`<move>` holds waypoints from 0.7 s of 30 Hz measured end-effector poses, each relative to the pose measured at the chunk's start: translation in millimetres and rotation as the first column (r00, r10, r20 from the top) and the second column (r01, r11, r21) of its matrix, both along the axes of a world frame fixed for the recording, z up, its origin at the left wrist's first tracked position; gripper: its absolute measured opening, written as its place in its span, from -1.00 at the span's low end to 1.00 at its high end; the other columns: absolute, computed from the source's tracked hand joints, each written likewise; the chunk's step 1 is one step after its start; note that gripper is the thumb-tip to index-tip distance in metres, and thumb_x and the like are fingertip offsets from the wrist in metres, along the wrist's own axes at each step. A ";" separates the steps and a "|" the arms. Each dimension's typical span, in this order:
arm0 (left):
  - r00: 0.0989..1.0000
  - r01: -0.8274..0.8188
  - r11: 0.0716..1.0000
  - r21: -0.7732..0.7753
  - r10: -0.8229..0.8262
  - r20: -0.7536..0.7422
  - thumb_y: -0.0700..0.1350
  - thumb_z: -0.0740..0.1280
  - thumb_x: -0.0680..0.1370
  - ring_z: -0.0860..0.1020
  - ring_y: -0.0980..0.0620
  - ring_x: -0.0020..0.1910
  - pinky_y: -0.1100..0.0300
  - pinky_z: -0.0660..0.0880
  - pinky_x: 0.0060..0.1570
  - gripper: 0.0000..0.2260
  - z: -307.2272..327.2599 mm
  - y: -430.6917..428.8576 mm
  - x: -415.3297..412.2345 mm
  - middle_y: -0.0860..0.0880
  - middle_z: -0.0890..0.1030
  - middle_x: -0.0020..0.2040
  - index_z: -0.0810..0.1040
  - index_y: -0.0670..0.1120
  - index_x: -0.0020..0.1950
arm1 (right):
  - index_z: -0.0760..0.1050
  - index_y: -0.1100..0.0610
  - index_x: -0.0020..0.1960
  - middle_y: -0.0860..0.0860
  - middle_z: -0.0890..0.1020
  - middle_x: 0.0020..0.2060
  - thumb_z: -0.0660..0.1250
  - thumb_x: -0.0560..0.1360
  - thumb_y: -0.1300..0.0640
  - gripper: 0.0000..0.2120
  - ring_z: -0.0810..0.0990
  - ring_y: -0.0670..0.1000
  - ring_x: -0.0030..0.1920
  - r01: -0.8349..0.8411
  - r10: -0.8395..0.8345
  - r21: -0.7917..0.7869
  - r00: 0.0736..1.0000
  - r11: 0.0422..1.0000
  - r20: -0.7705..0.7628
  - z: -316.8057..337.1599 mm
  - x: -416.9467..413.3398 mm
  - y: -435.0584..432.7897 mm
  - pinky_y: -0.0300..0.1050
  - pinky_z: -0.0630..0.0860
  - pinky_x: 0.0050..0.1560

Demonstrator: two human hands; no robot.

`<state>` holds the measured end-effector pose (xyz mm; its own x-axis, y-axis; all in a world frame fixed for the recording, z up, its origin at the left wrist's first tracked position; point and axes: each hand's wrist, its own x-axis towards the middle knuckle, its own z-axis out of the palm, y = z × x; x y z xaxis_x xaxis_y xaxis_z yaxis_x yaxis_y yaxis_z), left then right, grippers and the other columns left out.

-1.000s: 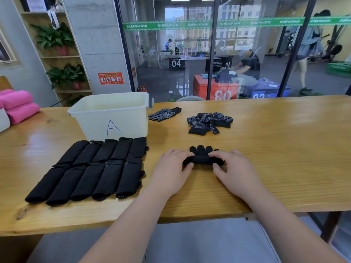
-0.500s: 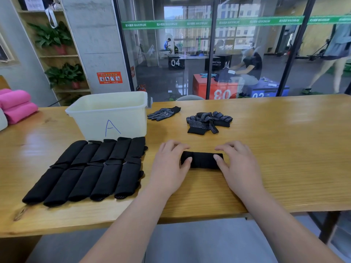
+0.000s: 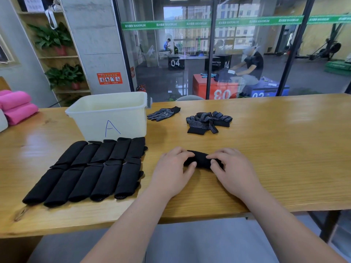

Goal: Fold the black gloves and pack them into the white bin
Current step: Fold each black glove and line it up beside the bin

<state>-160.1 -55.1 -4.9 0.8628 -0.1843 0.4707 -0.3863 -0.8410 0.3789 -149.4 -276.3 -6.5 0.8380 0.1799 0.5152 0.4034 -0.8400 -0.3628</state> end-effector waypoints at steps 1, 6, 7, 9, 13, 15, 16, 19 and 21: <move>1.000 -0.012 1.000 -0.013 0.012 0.001 0.10 0.31 0.69 0.53 0.12 0.16 0.12 0.45 0.30 -0.68 0.2 0.6 0.4 0.17 0.56 0.27 0.60 0.09 0.42 | 0.71 -0.19 0.13 -0.26 0.61 0.01 0.30 0.61 -0.07 -0.78 0.51 -0.14 0.04 -0.026 0.026 0.030 1.000 0.999 -0.009 1.0 -1.4 0.3 -0.11 0.51 0.06; 0.997 0.001 0.995 -0.103 -0.009 -0.073 0.03 0.32 0.68 0.54 0.13 0.27 0.11 0.47 0.36 -0.70 -1.0 5.1 3.8 0.16 0.62 0.31 0.60 0.09 0.41 | 0.67 -0.24 0.20 -0.28 0.56 0.00 0.33 0.59 -0.16 -0.77 0.57 -0.18 -0.01 -0.195 0.199 0.087 0.979 0.977 -0.049 2.4 -6.3 -0.9 -0.07 0.58 -0.01; 0.996 0.010 0.993 -0.119 -0.021 -0.085 0.02 0.33 0.68 0.55 0.14 0.27 0.14 0.48 0.34 -0.70 -1.0 5.7 4.1 0.16 0.62 0.30 0.61 0.09 0.41 | 0.61 -0.24 0.31 -0.31 0.54 0.16 0.32 0.60 -0.19 -0.70 0.53 -0.20 0.16 -0.210 0.212 0.041 0.976 0.977 -0.050 3.0 -5.9 -0.9 -0.09 0.57 0.14; 0.995 0.017 0.989 -0.144 -0.031 -0.094 0.01 0.36 0.66 0.54 0.16 0.26 0.19 0.48 0.31 -0.70 -1.2 6.8 5.0 0.17 0.62 0.28 0.61 0.08 0.40 | 0.36 -0.20 0.57 -0.28 0.28 0.56 0.23 0.65 -0.26 -0.49 0.27 -0.14 0.54 -0.243 0.230 -0.116 0.966 0.963 -0.118 5.0 -4.0 0.7 -0.10 0.35 0.47; 0.994 -0.001 0.988 -0.152 -0.015 -0.105 0.02 0.37 0.65 0.54 0.16 0.26 0.18 0.48 0.31 -0.70 -1.5 9.0 5.5 0.18 0.61 0.28 0.61 0.09 0.40 | -0.01 -0.16 0.71 -0.22 -0.01 0.69 0.03 0.70 -0.31 -0.36 -0.09 -0.13 0.68 -0.317 0.215 -0.307 0.922 0.897 -0.323 4.8 1.8 7.6 0.02 0.05 0.66; 0.996 -0.010 0.991 -0.134 -0.003 -0.094 0.02 0.36 0.66 0.54 0.14 0.26 0.14 0.49 0.32 -0.70 -1.6 7.8 5.7 0.16 0.61 0.28 0.61 0.09 0.39 | -0.03 -0.19 0.70 -0.23 0.01 0.68 0.01 0.69 -0.33 -0.36 -0.07 -0.11 0.68 -0.319 0.211 -0.302 0.916 0.898 -0.340 2.8 5.0 7.2 0.02 0.04 0.66; 0.996 -0.015 0.993 -0.121 0.005 -0.088 0.01 0.35 0.66 0.54 0.13 0.27 0.12 0.49 0.33 -0.70 -0.3 7.2 5.0 0.15 0.60 0.29 0.60 0.09 0.39 | -0.03 -0.21 0.70 -0.24 0.02 0.68 0.01 0.68 -0.34 -0.36 -0.06 -0.11 0.68 -0.320 0.213 -0.302 0.917 0.898 -0.337 2.6 5.8 7.0 0.02 0.04 0.66; 0.997 -0.012 0.999 -0.039 0.009 -0.072 -0.01 0.31 0.68 0.52 0.07 0.31 0.04 0.47 0.37 -0.69 2.9 4.2 2.2 0.11 0.59 0.34 0.58 0.07 0.42 | -0.06 -0.23 0.70 -0.25 -0.01 0.68 -0.04 0.69 -0.35 -0.37 -0.09 -0.14 0.68 -0.335 0.223 -0.296 0.908 0.895 -0.355 3.4 6.8 4.9 0.03 0.01 0.67; 0.997 -0.010 1.000 -0.008 0.010 -0.077 -0.02 0.28 0.70 0.50 0.04 0.35 0.00 0.44 0.40 -0.67 6.2 4.2 0.6 0.09 0.56 0.38 0.55 0.06 0.47 | -0.08 -0.24 0.70 -0.27 -0.04 0.68 -0.09 0.70 -0.34 -0.40 -0.12 -0.16 0.67 -0.354 0.235 -0.263 0.889 0.898 -0.393 5.4 7.9 4.8 0.03 -0.02 0.67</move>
